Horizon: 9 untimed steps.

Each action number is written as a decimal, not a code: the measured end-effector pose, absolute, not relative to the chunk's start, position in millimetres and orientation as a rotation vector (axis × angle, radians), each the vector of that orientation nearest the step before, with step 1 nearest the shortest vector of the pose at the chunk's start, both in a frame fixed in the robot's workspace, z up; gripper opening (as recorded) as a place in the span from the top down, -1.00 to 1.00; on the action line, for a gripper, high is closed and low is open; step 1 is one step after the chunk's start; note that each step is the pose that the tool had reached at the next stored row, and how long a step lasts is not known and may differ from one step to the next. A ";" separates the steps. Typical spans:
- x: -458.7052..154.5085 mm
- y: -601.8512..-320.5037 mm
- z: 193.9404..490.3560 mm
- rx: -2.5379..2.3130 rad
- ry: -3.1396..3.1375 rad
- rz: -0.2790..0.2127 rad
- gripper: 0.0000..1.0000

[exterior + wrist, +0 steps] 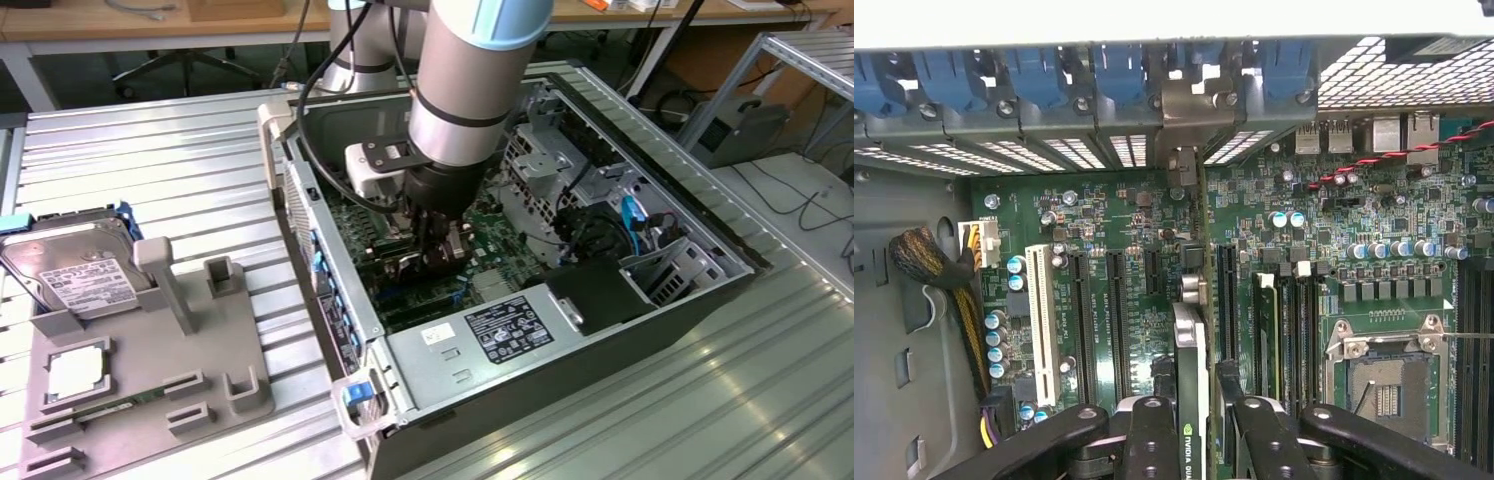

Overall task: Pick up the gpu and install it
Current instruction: 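Insert the gpu into the slot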

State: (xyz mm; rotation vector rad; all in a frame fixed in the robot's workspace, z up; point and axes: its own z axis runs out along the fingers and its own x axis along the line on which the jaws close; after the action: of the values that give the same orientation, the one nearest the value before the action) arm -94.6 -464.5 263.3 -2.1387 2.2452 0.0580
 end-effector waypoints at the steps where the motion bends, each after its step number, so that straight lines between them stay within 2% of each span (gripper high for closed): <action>1: -94.6 -464.5 263.3 -2.139 2.245 0.058 0.47; 9: -94.6 -464.5 263.3 -2.139 2.245 0.058 0.47</action>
State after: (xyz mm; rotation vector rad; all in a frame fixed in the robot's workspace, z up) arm -94.6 -464.5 263.3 -2.1390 2.2453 0.0577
